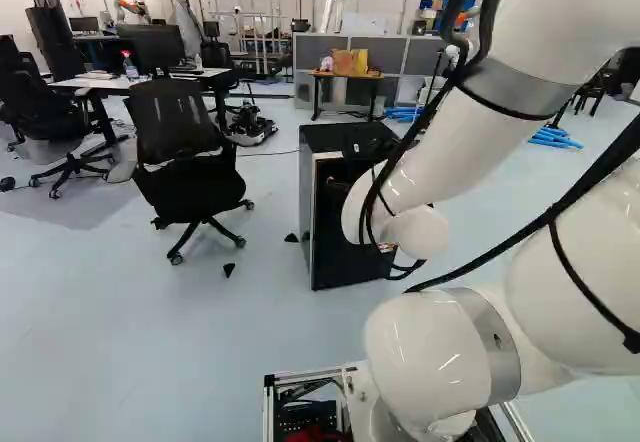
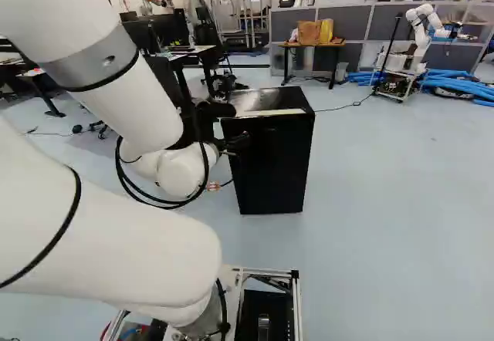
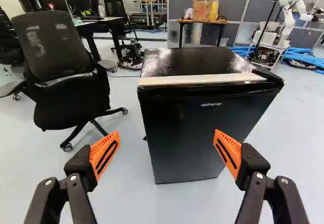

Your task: Grab a drink from the fridge

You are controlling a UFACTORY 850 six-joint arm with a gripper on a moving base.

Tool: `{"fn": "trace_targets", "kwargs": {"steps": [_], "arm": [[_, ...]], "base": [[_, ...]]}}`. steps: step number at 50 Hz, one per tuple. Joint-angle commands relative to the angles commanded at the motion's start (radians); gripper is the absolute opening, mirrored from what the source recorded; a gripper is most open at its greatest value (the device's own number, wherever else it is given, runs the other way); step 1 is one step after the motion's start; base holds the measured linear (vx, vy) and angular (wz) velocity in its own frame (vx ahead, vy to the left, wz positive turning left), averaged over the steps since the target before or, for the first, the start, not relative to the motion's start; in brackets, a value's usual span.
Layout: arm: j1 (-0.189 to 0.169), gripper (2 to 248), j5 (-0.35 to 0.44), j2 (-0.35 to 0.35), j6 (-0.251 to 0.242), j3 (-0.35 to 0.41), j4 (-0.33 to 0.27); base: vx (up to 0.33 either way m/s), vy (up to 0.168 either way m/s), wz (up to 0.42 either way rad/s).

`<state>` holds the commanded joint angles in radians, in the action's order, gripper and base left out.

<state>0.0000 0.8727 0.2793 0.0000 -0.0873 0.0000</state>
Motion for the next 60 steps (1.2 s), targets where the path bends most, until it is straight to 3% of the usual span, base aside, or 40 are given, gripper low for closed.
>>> {"fn": "trace_targets", "kwargs": {"steps": [28, 60], "arm": [[0.0, 247, 0.0, 0.0, 0.0, 0.0, 0.0], [0.015, 247, 0.0, 0.0, 0.0, 0.0, 0.011]], "base": [[0.04, 0.053, -0.009], [0.001, 0.001, 0.0]]}}
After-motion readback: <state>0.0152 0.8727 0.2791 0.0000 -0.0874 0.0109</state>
